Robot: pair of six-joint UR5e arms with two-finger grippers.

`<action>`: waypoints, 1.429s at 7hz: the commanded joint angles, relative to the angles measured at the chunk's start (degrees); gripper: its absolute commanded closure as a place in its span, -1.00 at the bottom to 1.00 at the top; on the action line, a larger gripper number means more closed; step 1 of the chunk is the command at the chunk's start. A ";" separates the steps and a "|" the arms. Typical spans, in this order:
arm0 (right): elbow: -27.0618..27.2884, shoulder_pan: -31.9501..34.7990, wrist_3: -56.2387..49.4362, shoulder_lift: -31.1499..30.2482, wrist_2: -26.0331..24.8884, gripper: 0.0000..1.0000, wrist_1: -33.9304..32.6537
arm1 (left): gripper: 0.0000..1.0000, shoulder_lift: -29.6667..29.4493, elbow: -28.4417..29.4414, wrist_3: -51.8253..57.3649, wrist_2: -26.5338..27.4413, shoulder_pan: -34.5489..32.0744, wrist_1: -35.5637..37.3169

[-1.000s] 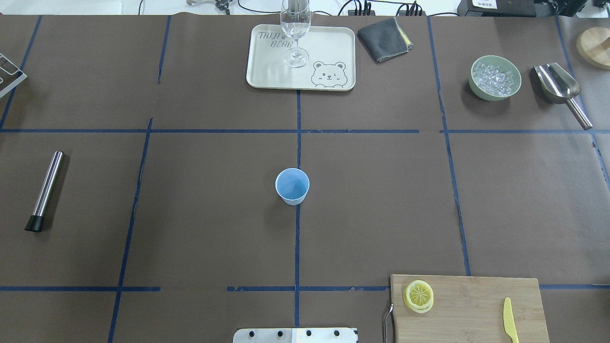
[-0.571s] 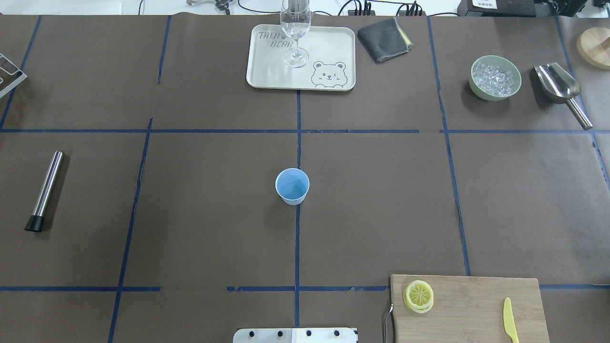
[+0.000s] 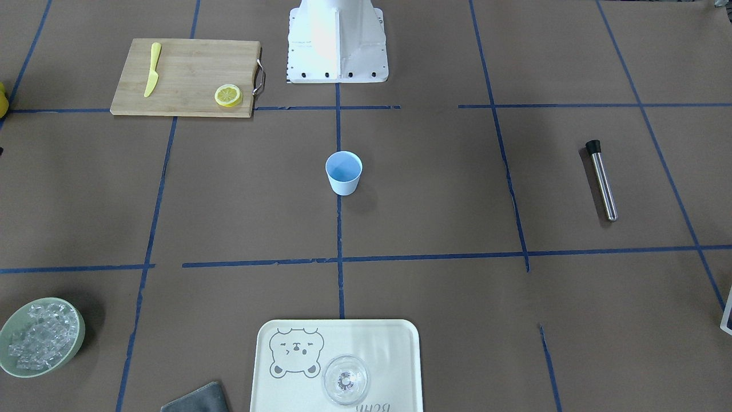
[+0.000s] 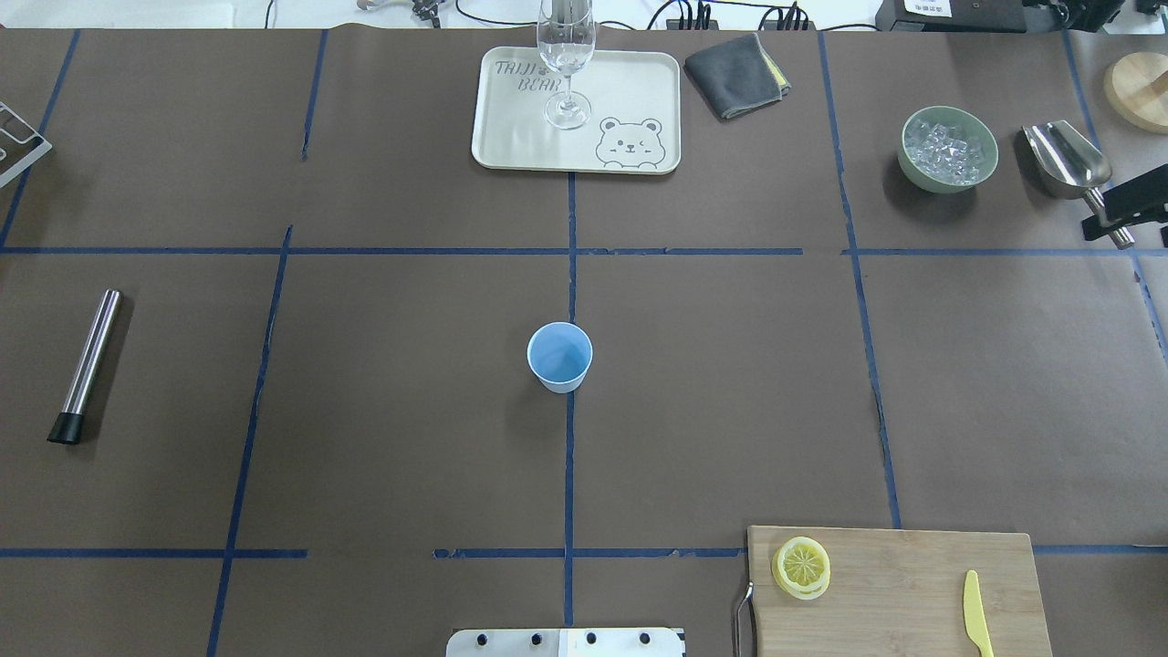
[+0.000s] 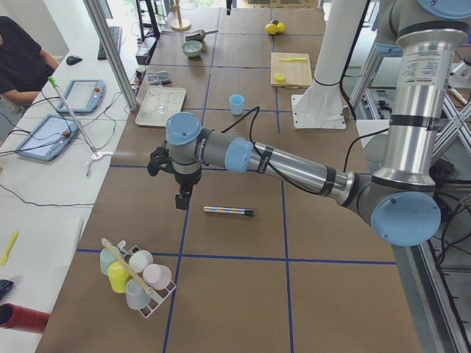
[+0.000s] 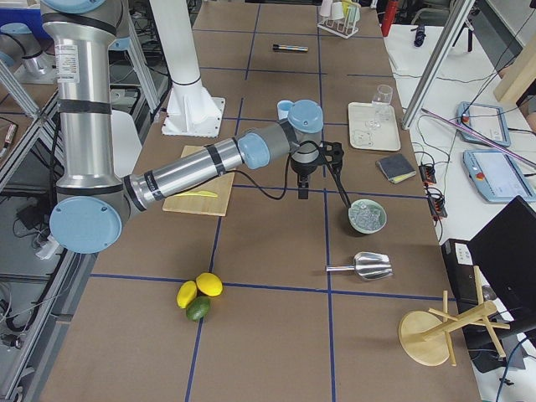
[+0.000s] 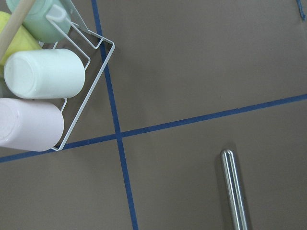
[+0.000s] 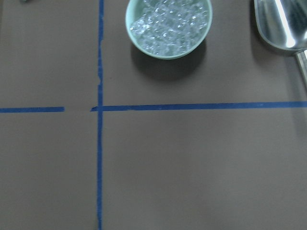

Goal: Squeeze lemon into cup
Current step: 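Move the right gripper down toward the lemon slice on the wooden board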

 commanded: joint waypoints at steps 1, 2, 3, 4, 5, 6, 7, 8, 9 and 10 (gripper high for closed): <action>4.95 -11.44 16.32 -0.34 -6.93 -1.00 3.13 | -1.00 -0.62 0.54 -5.53 0.39 2.86 -5.08; 6.88 -15.41 20.13 -0.35 -8.62 -1.00 3.22 | -1.00 -0.18 0.81 -7.82 0.39 4.43 -6.77; 9.60 -20.23 26.43 -0.35 -11.77 -1.00 3.22 | -1.00 -0.18 0.81 -11.41 0.39 6.01 -7.31; 12.06 -26.90 32.68 -0.26 -17.55 -1.00 3.31 | -1.00 -0.18 0.99 -14.32 0.39 7.25 -9.41; 14.00 -32.88 38.83 -0.08 -22.39 -1.00 3.31 | -1.00 -0.18 1.34 -18.35 0.56 9.78 -12.04; 15.24 -39.99 44.81 0.09 -27.66 -1.00 3.31 | -1.00 -0.18 3.17 -21.61 1.70 10.68 -16.33; 15.25 -47.02 49.83 0.01 -35.46 -1.00 5.48 | -1.00 -0.09 5.45 -22.43 3.45 11.99 -19.59; 15.16 -51.70 53.01 -0.17 -37.71 -1.00 5.68 | -1.00 -0.09 7.21 -22.52 3.90 12.35 -21.36; 15.25 -57.23 58.26 -0.17 -43.13 -1.00 5.77 | -1.00 -0.18 7.84 -22.52 3.99 12.45 -22.25; 13.77 -63.03 58.92 -0.17 -51.53 -1.00 5.77 | -1.00 -0.53 9.24 -22.35 4.34 12.62 -23.04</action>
